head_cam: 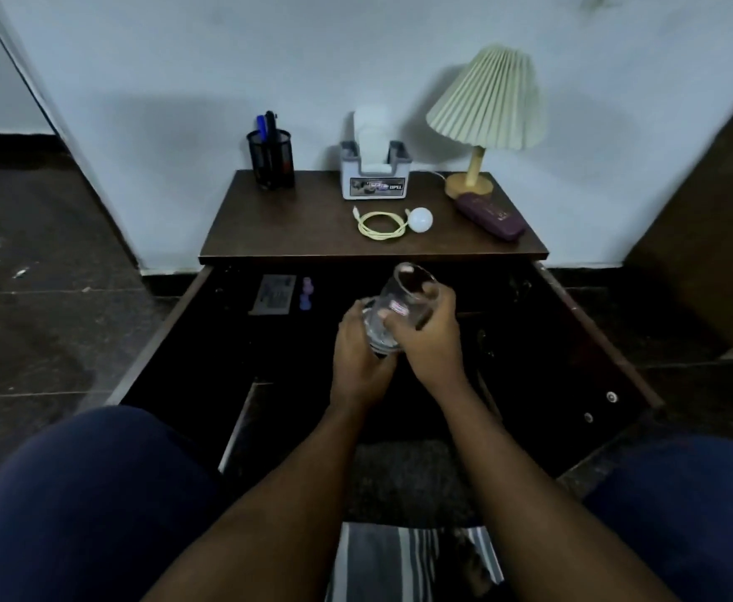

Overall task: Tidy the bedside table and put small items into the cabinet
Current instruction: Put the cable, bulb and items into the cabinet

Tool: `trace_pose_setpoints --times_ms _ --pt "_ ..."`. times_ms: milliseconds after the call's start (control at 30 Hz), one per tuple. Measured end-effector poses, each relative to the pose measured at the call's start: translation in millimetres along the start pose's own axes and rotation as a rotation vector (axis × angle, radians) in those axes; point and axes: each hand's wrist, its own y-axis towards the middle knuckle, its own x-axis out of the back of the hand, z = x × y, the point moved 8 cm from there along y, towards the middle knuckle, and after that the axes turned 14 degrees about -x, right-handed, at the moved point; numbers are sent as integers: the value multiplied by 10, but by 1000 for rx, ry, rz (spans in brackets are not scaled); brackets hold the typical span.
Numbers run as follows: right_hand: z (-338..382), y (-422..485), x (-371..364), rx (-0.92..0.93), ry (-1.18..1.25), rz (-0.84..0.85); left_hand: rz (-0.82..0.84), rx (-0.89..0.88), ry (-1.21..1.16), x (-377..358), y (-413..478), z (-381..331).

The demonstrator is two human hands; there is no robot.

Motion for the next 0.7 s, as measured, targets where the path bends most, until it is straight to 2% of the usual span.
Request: trace_pose_setpoints --times_ms 133,200,300,367,500,700 --pt "-690 244 309 -299 326 -100 134 0 3 -352 0 113" --pt "-875 409 357 -418 491 -61 188 26 12 -546 95 188" --pt "-946 713 414 -485 553 -17 253 48 23 -803 319 342" --pt "-950 960 447 -510 560 -17 292 31 68 -963 531 439" --pt "-898 1446 412 -477 461 -3 270 -27 187 -1200 940 608" --pt "-815 1959 347 -363 332 -2 250 56 86 -1537 1216 981"
